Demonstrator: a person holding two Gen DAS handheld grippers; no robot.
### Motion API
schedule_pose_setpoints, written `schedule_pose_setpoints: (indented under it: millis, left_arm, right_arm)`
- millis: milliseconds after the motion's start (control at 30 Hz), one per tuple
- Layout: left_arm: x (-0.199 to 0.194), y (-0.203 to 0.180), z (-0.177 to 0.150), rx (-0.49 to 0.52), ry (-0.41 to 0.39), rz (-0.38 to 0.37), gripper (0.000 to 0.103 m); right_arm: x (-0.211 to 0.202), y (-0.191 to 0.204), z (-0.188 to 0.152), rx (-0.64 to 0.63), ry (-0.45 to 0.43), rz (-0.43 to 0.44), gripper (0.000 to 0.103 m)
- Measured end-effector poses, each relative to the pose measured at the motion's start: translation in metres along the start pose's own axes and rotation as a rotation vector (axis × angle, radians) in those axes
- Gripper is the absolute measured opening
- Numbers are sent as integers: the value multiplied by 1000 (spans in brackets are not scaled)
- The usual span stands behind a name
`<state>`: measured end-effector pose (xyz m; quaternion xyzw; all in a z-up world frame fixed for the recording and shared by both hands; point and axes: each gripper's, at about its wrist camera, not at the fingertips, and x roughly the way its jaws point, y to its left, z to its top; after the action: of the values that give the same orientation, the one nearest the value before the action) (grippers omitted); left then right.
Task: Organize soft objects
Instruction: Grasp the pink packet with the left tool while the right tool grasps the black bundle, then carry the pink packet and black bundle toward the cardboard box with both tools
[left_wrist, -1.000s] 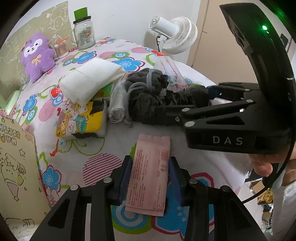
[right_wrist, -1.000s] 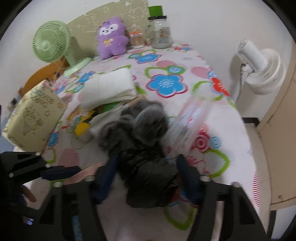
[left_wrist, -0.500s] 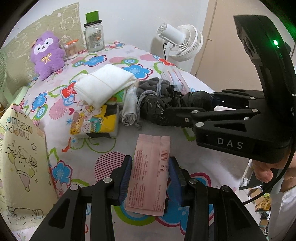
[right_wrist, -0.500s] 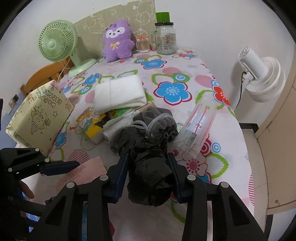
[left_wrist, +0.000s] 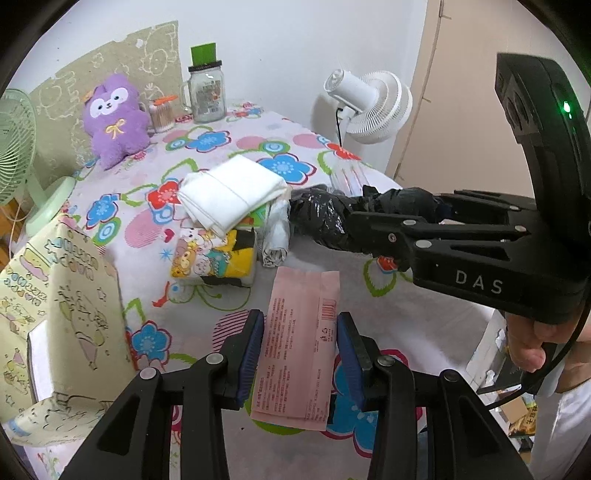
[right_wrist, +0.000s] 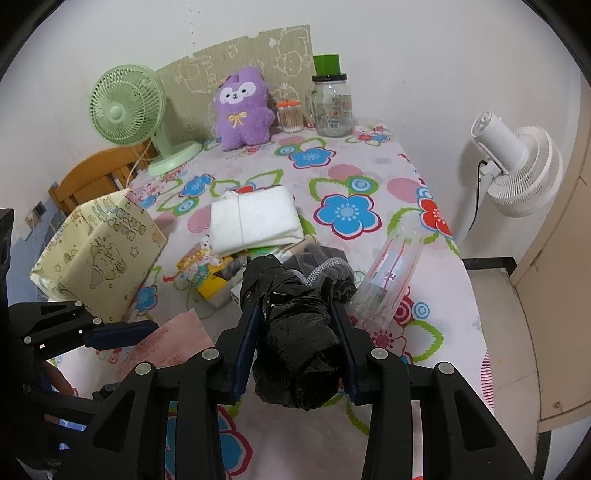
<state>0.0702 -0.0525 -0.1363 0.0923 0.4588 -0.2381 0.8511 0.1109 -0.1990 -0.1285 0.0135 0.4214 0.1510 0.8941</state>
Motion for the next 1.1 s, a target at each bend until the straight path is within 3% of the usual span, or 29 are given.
schedule_pose_setpoints:
  millis: [700, 1100]
  left_arm:
    - [-55, 12, 13, -43, -132, 73, 41]
    - [-86, 23, 13, -73, -201, 132, 42]
  right_arm:
    - [-47, 22, 26, -22, -127, 29, 42]
    - [-67, 52, 50, -104, -204, 46, 42]
